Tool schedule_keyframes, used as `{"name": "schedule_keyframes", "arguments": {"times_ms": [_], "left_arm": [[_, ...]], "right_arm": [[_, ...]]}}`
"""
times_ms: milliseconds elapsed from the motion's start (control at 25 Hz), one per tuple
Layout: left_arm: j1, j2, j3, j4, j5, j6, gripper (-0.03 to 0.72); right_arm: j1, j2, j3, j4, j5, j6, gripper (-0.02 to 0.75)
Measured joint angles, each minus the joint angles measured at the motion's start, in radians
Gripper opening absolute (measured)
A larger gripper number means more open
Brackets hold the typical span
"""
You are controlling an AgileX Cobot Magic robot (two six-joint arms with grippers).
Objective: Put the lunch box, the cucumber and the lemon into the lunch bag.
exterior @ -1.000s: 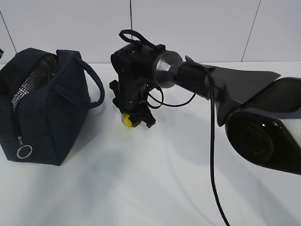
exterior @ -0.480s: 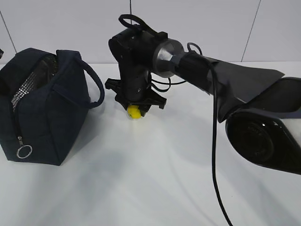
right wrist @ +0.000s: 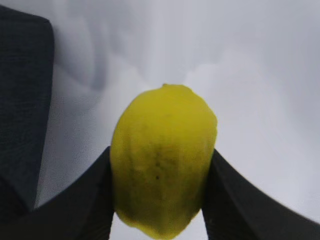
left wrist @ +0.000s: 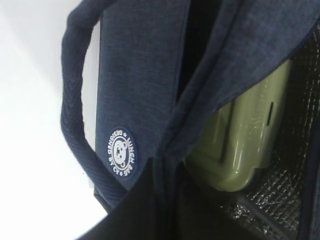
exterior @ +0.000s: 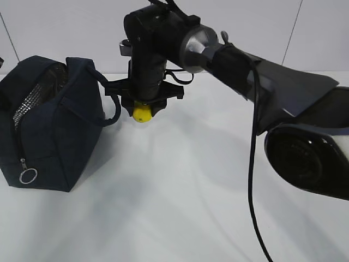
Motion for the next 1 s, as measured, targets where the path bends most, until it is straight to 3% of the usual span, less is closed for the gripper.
{"name": "schedule_keyframes", "arguments": {"times_ms": [520, 840, 1000], "left_arm": [[0.0, 0.0, 0.0, -0.035, 0.019, 0.004, 0.004], [0.0, 0.0, 0.0, -0.114, 0.047, 0.033, 0.004], [0.0, 0.0, 0.0, -0.189, 0.067, 0.066, 0.003]], "right_arm": [[0.0, -0.235, -0.005, -0.089, 0.015, -0.165, 0.367], [0.0, -0.258, -0.004, 0.21, 0.021, -0.171, 0.367], [0.0, -0.258, -0.004, 0.354, -0.077, -0.194, 0.366]]}}
